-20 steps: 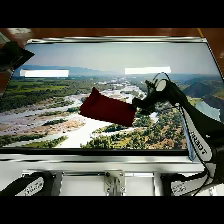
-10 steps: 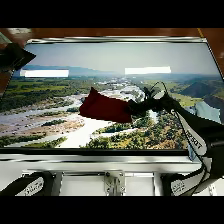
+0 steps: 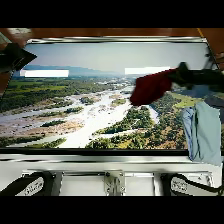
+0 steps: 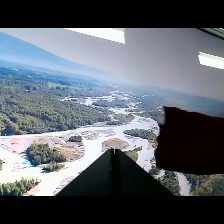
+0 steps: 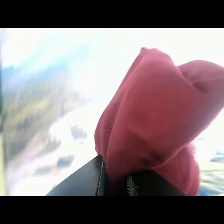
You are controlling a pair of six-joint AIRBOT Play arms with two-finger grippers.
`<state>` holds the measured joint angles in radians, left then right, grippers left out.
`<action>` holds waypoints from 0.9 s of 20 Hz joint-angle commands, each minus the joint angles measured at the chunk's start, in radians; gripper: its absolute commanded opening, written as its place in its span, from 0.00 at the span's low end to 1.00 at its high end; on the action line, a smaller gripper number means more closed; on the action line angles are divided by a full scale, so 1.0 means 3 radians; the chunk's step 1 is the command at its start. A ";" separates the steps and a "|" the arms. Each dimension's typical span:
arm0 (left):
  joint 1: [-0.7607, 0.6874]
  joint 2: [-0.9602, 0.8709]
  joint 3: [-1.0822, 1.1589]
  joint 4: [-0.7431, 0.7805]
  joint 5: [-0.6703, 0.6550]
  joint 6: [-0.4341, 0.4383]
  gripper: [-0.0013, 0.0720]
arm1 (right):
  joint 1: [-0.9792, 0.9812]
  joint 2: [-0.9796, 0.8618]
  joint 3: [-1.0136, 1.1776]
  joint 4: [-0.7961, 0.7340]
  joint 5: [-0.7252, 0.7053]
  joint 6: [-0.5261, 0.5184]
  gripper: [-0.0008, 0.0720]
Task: Fold the shirts.
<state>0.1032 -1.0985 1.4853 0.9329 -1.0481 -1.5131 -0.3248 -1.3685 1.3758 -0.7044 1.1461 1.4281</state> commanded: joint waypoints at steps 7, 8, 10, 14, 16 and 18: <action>0.0000 0.0177 -0.0001 -0.0056 -0.0131 0.0042 0.07 | -0.1626 0.0661 0.0258 -0.1431 0.0810 0.0416 0.09; 0.0001 0.0217 -0.0001 -0.0056 -0.0140 0.0042 0.07 | -0.1700 0.0661 0.0258 -0.1609 0.0810 0.0418 0.09; 0.0000 0.0294 -0.0001 -0.0056 -0.0192 0.0042 0.07 | -0.1817 0.0661 0.0257 -0.1932 0.0835 0.0491 0.09; 0.0000 0.0421 -0.0001 -0.0056 -0.0350 0.0042 0.07 | -0.1996 0.0654 0.0137 -0.2402 0.0980 0.0703 0.09; 0.0000 0.0459 -0.0001 -0.0055 -0.0392 0.0042 0.07 | -0.2084 0.0655 -0.0134 -0.2543 0.1130 0.0792 0.09; 0.0000 0.0479 -0.0001 -0.0055 -0.0388 0.0042 0.07 | -0.2150 0.0676 -0.0547 -0.2593 0.1235 0.0801 0.10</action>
<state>0.1032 -0.9699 1.4853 0.9161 -1.1500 -1.5005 -0.9348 -1.1713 1.3293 -1.4067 1.4574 1.6398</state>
